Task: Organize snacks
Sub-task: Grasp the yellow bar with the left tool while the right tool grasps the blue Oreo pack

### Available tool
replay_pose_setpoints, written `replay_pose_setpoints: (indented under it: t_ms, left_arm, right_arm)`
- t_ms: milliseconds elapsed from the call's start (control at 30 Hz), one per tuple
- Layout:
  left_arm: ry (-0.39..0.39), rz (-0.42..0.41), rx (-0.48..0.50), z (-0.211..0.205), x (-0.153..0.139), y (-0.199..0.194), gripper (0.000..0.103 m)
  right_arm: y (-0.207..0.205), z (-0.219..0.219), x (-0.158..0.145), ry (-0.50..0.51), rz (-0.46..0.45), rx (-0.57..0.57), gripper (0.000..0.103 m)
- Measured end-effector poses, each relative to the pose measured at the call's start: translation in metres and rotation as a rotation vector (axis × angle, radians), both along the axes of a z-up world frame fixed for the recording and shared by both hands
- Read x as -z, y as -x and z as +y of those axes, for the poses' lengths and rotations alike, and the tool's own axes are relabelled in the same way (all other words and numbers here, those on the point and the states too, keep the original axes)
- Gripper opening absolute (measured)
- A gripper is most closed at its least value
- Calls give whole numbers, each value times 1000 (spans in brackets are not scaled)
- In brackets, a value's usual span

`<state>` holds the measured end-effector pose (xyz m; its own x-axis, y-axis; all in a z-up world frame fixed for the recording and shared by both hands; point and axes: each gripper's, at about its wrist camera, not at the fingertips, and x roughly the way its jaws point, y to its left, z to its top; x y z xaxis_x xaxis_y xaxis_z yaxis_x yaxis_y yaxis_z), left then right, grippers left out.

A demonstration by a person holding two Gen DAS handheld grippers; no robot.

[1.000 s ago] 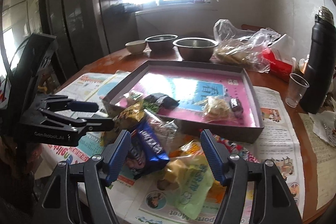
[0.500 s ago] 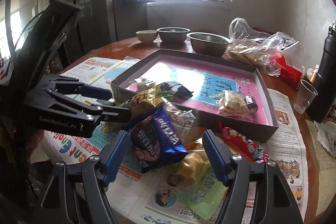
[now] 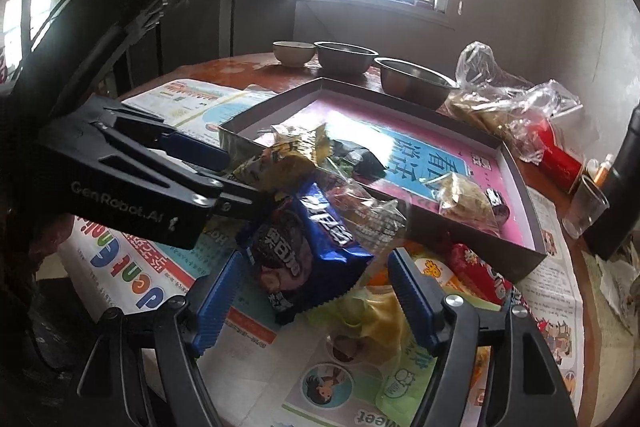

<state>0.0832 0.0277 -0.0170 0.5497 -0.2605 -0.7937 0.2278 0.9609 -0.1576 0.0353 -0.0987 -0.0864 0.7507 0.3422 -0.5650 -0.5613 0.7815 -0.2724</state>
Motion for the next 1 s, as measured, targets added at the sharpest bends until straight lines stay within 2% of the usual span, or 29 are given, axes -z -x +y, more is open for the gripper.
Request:
replay_pose_setpoints:
  t_ms: [300,367,467,533,733,1000]
  left_arm:
    - [44,11,4,4,6,-4,68]
    - [56,14,8,4,7,-4,64]
    - [71,17,21,3,8,-5,51]
    - [66,22,26,1,9,-5,36]
    - [74,39,28,5,12,-7,27]
    - [78,57,4,16,13,-9,24]
  right_arm:
    - [1,9,9,39,-13,-16,74]
    - [1,11,10,53,-25,-16,74]
    - [3,16,12,75,-45,-19,74]
    - [3,19,13,87,-54,-21,74]
    - [4,25,17,103,-67,-27,74]
    - [8,38,24,128,-68,-64,74]
